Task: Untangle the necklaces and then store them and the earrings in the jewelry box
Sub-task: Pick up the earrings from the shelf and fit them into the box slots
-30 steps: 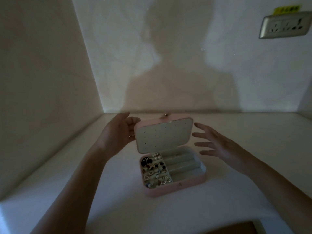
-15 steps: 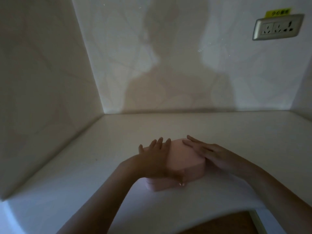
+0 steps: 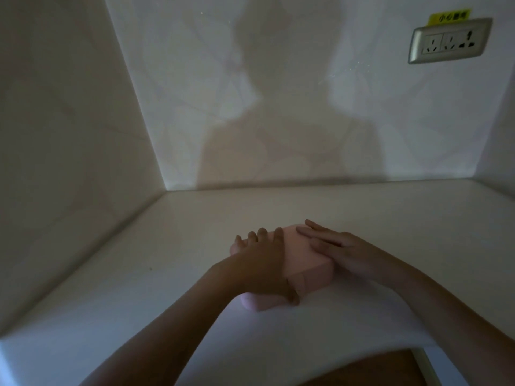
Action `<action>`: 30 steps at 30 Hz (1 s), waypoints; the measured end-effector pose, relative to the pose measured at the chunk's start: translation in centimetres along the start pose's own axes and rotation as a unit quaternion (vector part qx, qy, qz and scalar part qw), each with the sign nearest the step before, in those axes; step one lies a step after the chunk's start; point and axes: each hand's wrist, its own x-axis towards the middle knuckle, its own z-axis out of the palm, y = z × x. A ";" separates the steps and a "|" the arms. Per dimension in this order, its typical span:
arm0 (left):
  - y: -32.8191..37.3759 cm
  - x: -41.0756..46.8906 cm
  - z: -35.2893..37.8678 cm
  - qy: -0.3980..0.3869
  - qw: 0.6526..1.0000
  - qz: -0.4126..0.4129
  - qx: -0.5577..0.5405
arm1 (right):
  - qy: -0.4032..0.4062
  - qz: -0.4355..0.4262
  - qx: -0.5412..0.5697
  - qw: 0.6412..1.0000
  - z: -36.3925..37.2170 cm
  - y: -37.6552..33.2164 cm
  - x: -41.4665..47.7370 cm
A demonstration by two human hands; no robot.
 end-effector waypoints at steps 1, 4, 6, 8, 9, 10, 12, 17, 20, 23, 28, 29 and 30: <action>0.1 0.3 -0.1 -0.003 1.000 0.000 -0.001 | 0.003 0.004 -0.010 1.000 -0.1 0.1 0.2; 0.1 1.3 -0.5 -0.003 1.000 0.002 -0.007 | 0.009 0.011 -0.028 0.999 -0.5 0.2 0.6; 0.0 2.1 -0.5 0.004 1.000 0.008 -0.006 | 0.014 0.014 -0.042 0.999 -0.8 0.2 0.9; -0.2 3.0 -0.6 0.011 1.000 0.015 -0.009 | 0.012 0.023 -0.057 0.998 -1.4 0.3 1.4; -0.3 3.6 -0.6 0.013 1.000 0.019 -0.011 | 0.011 0.030 -0.060 0.998 -1.7 0.4 1.7; -0.4 4.3 -0.8 0.015 1.000 0.021 -0.014 | 0.009 0.038 -0.057 0.998 -2.1 0.4 2.0; -0.5 5.8 -1.3 0.023 0.999 0.027 -0.019 | 0.018 0.063 -0.048 0.997 -3.1 0.6 2.8; -0.4 10.1 -2.7 0.021 0.998 0.046 -0.028 | 0.089 0.121 -0.142 0.978 -5.5 2.6 5.3; -0.6 12.6 -3.3 0.029 0.998 0.055 -0.026 | 0.130 0.165 -0.185 0.960 -6.8 4.3 6.8; -1.3 15.4 -3.9 0.026 0.997 0.068 -0.024 | 0.123 0.200 -0.262 0.936 -7.4 6.5 7.8; -2.8 20.3 -3.7 0.028 0.997 0.061 -0.027 | 0.192 0.179 -0.338 0.904 -7.4 9.6 9.7; -3.1 21.1 -3.6 0.032 0.997 0.056 -0.033 | 0.200 0.178 -0.338 0.902 -7.4 9.9 10.1; -3.4 21.9 -3.5 0.037 0.997 0.051 -0.039 | 0.205 0.177 -0.339 0.901 -7.5 10.0 10.5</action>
